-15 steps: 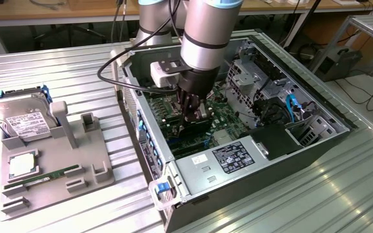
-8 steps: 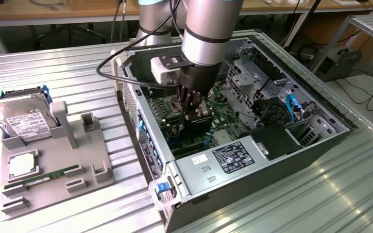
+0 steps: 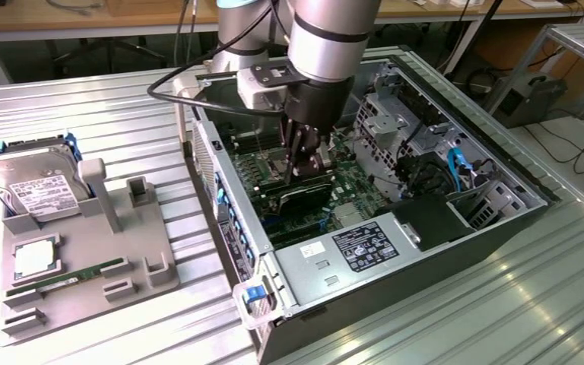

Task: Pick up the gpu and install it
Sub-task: 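Press down on the gpu until it lock into place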

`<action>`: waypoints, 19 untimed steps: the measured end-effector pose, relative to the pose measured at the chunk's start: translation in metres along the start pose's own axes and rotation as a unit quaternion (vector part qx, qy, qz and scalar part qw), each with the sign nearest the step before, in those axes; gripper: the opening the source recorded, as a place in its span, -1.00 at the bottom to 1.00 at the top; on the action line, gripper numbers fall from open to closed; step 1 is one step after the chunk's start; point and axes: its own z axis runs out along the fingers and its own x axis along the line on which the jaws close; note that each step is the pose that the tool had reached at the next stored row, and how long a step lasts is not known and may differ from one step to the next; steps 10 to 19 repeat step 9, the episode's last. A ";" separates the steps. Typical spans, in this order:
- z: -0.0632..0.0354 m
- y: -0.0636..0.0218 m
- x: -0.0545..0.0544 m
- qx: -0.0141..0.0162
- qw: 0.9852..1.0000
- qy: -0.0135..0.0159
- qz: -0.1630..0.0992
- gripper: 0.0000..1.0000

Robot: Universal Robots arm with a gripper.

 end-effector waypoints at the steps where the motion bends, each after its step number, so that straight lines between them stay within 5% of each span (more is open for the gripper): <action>1: 0.0000 0.0000 0.000 0.000 1.000 0.000 0.000 -0.79; 19: 0.0000 0.0000 0.000 0.000 1.000 0.000 0.000 -0.79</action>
